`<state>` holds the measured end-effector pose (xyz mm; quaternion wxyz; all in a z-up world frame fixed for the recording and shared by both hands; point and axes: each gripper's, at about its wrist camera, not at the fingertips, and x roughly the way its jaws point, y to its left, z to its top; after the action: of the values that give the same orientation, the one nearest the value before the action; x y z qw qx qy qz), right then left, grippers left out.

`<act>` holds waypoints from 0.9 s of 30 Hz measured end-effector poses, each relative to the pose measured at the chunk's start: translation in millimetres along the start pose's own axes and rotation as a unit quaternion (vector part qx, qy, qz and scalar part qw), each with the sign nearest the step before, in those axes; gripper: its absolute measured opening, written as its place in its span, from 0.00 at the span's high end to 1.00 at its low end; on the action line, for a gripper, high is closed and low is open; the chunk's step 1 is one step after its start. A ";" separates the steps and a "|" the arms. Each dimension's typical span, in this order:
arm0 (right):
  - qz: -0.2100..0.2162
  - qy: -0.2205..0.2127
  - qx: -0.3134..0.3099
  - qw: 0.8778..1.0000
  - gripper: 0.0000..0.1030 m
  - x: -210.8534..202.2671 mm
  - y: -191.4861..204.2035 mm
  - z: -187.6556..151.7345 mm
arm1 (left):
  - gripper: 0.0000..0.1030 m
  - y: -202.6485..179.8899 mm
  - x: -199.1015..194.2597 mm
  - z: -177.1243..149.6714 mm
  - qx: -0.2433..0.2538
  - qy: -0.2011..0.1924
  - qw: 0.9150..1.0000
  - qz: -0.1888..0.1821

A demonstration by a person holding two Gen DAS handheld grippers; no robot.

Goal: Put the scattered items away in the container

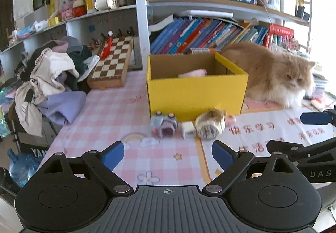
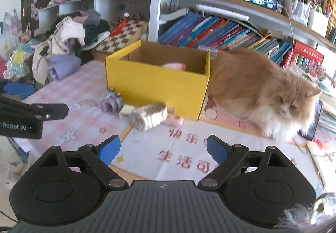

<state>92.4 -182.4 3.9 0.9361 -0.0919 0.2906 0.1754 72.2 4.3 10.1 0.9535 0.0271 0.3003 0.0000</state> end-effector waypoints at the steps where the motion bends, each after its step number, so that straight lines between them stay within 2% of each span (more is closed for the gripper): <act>1: 0.001 0.004 0.002 1.000 0.13 0.9 0.8 -1.1 | 0.10 -0.4 0.4 -2.4 -0.002 0.003 1.000 -0.001; 8: 0.008 0.034 0.014 0.999 0.13 7.3 6.1 -8.8 | 0.10 -0.9 5.0 -15.5 -0.011 0.020 1.000 -0.007; 15: 0.002 0.037 0.017 0.999 0.13 10.5 8.6 -8.3 | 0.10 4.5 8.7 -17.1 -0.025 0.023 0.999 -0.004; 23: -0.001 0.042 0.020 0.999 0.13 17.9 6.1 -6.1 | 0.10 -4.7 8.7 -13.3 0.006 0.006 1.000 0.002; 27: -0.005 0.040 0.023 0.999 0.13 20.6 2.9 -3.1 | 0.10 -8.6 13.6 -13.1 0.009 0.016 1.000 -0.006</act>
<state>105.6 -174.9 -10.7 0.9265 -0.0785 0.3315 0.1601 75.8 -3.4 -8.8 0.9484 0.0337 0.3152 -0.0080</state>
